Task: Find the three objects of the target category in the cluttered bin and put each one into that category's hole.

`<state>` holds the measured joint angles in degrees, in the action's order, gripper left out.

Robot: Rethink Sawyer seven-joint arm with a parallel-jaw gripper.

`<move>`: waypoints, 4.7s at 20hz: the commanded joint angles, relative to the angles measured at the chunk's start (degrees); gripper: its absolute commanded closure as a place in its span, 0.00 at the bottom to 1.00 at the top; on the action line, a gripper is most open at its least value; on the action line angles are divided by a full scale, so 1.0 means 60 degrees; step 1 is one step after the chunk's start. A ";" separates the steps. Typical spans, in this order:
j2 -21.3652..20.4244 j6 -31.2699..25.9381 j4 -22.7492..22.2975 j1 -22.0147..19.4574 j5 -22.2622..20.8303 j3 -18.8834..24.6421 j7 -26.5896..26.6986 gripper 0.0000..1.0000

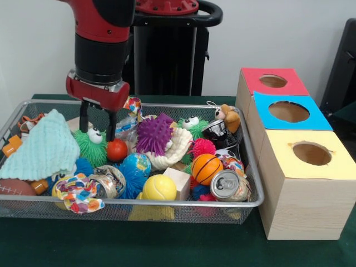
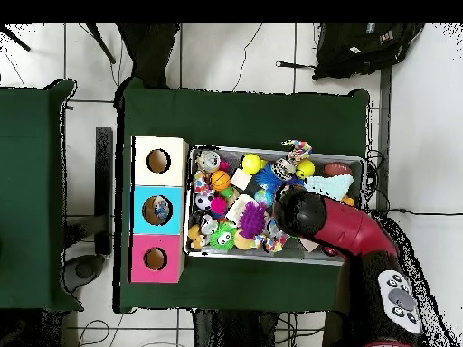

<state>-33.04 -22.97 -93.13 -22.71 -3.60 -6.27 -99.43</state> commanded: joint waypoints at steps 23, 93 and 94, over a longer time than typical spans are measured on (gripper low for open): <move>0.1269 0.0014 -0.0876 0.0899 0.1739 -0.0199 -0.2569 0.00; 0.1452 -0.1126 0.0011 0.0994 0.2007 -0.1621 -0.0623 0.00; 0.1506 -0.1069 -0.0007 0.0987 0.2008 -0.1559 -0.0679 0.00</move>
<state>-26.51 -26.85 -94.42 -14.93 11.01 -21.01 -100.34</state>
